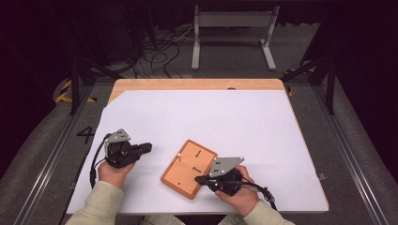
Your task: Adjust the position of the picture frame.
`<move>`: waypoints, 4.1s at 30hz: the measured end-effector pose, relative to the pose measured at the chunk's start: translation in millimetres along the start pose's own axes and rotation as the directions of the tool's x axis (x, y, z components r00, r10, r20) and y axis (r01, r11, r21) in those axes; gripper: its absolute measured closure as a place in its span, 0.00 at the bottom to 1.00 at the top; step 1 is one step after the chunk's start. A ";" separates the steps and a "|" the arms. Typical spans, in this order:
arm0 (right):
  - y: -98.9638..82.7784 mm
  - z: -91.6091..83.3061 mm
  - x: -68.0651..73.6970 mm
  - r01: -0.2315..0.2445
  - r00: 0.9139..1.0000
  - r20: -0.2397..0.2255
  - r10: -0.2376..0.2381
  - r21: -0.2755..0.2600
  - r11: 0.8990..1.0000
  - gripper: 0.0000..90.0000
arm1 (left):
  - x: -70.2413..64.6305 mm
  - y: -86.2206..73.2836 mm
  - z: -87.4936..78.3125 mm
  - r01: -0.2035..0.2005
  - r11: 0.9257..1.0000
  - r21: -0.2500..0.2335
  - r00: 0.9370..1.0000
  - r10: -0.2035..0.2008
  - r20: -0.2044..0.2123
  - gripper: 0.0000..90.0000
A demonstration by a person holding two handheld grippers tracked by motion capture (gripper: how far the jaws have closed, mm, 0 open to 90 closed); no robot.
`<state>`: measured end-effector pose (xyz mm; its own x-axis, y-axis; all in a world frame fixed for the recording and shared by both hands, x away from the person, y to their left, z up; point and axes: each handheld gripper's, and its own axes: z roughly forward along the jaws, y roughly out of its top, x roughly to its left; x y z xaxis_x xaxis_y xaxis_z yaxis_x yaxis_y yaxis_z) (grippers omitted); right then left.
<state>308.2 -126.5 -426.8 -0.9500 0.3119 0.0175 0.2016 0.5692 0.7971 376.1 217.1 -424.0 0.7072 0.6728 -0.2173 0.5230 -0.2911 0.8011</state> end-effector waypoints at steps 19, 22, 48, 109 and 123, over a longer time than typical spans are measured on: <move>6.2 37.1 30.4 0.071 0.990 -0.127 -0.059 0.096 0.993 1.00 | 1.9 0.2 3.3 0.007 1.000 0.011 1.000 -0.007 0.003 0.92; 5.7 40.5 32.6 0.079 0.990 -0.128 -0.064 0.113 0.991 1.00 | 2.1 0.3 5.1 0.002 1.000 0.019 1.000 -0.002 0.007 0.92; -7.3 26.5 -0.4 0.007 0.999 0.033 -0.014 0.191 0.982 1.00 | 2.4 1.1 9.0 -0.005 0.999 0.036 1.000 0.005 0.012 0.93; -48.0 -79.2 -26.3 -0.215 0.924 0.323 0.203 0.004 0.977 1.00 | 65.7 82.8 145.2 0.070 0.960 0.272 0.994 -0.089 0.056 1.00; -40.3 -75.8 -27.1 -0.195 0.935 0.302 0.186 -0.001 0.981 1.00 | 33.0 74.3 130.2 -0.041 0.915 0.401 0.996 0.005 0.089 1.00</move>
<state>307.7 -215.5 -413.7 -0.7786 0.6273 -0.0174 0.3826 0.4964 0.7792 500.3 129.1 -444.3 0.7496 0.6079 -0.2618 0.6406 -0.5668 0.5180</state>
